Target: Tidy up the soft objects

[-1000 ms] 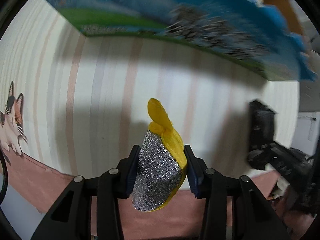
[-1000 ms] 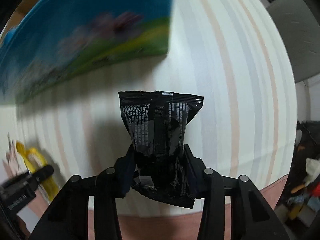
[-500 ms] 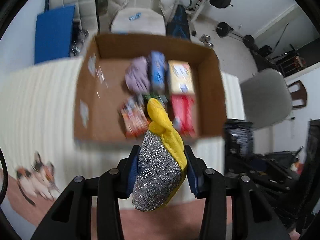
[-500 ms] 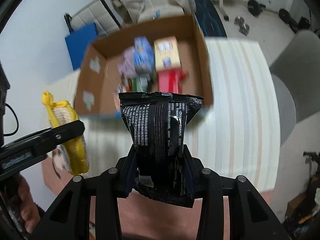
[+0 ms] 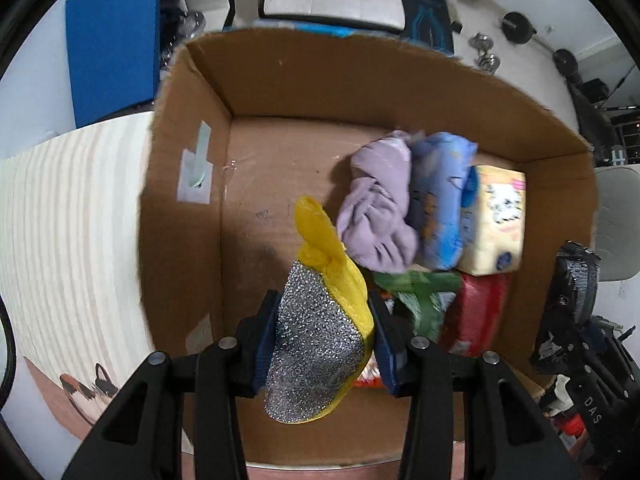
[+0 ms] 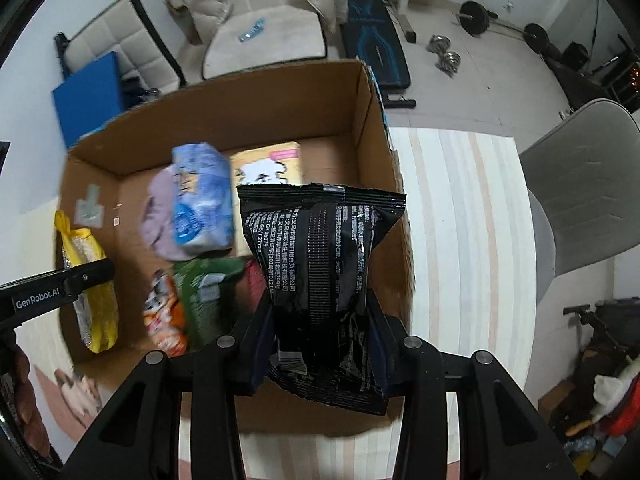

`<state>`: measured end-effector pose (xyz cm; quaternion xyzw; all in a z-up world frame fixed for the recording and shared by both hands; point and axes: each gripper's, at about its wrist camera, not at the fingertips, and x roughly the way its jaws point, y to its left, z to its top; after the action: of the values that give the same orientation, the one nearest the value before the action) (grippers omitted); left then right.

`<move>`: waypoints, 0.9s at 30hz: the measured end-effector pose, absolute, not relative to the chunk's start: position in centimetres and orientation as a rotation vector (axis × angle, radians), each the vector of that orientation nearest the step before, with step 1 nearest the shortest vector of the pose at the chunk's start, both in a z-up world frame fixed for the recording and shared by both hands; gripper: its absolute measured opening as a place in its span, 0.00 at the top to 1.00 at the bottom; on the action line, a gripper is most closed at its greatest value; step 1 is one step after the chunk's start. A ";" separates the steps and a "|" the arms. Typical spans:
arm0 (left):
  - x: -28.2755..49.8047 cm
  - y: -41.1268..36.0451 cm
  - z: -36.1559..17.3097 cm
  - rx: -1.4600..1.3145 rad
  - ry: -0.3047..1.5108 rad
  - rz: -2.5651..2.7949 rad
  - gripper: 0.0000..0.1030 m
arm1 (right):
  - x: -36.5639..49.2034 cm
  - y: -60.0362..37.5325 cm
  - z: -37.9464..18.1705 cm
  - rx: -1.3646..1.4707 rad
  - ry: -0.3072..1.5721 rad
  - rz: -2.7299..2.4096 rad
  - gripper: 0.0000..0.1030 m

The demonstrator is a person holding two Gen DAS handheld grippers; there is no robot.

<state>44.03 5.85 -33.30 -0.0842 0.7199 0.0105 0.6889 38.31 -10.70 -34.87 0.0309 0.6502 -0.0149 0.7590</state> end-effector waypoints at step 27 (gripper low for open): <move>40.2 5.9 -30.7 -0.155 1.465 0.045 0.04 | 38.1 -8.4 -35.8 0.019 1.420 0.017 0.00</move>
<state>40.24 5.93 -30.70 -0.0705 0.6678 0.0207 0.7407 38.12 -8.45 -35.82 0.0088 0.6518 0.0078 0.7583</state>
